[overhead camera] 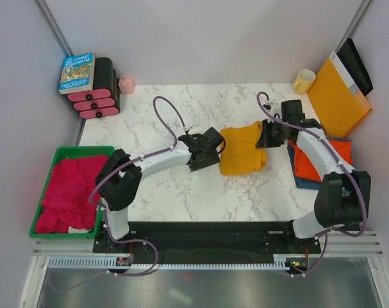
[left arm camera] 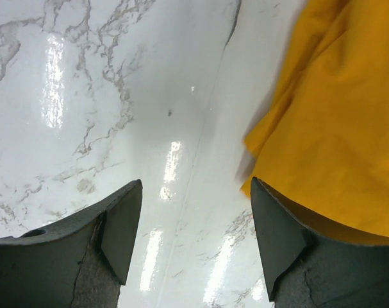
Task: Fold and stack the t-shirts
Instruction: Put the neatly folded tshirt into the corner of the board with the right arm
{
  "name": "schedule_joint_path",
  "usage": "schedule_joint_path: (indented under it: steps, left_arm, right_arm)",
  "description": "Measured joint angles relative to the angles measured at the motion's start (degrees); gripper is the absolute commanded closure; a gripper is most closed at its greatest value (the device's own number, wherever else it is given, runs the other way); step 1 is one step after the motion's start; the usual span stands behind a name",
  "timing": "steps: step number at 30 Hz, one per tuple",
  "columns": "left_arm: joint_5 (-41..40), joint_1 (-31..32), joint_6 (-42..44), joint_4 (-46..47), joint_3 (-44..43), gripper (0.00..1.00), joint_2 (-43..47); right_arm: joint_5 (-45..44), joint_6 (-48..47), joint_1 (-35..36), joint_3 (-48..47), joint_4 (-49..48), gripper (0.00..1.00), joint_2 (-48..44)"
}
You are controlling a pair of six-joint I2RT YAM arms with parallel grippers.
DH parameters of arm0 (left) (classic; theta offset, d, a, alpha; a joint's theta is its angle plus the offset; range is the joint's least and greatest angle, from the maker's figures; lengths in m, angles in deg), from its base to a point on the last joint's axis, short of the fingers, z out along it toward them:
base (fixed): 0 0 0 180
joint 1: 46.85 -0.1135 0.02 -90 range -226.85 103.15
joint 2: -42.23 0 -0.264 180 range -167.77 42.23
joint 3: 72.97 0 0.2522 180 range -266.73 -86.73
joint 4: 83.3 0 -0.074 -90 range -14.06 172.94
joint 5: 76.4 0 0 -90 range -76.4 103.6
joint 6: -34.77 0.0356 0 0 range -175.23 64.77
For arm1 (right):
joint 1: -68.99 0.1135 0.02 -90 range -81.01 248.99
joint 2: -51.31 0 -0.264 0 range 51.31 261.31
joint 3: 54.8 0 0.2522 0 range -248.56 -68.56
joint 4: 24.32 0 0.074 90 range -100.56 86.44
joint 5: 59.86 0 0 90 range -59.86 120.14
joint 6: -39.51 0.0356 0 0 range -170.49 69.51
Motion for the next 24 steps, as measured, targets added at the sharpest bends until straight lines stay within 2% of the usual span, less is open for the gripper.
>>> schedule_joint_path:
  steps: [16,24]
  left_arm:
    - [0.2,0.0,0.0,-0.3,6.4,0.25,1.5]
    - [0.6,0.0,0.5,-0.3,6.7,0.25,1.5]
  right_arm:
    - [-12.2,-11.5,-1.4,-15.0,12.1,1.00,-0.9]
    - [-15.8,-18.5,-10.4,-20.8,15.6,1.00,-0.1]
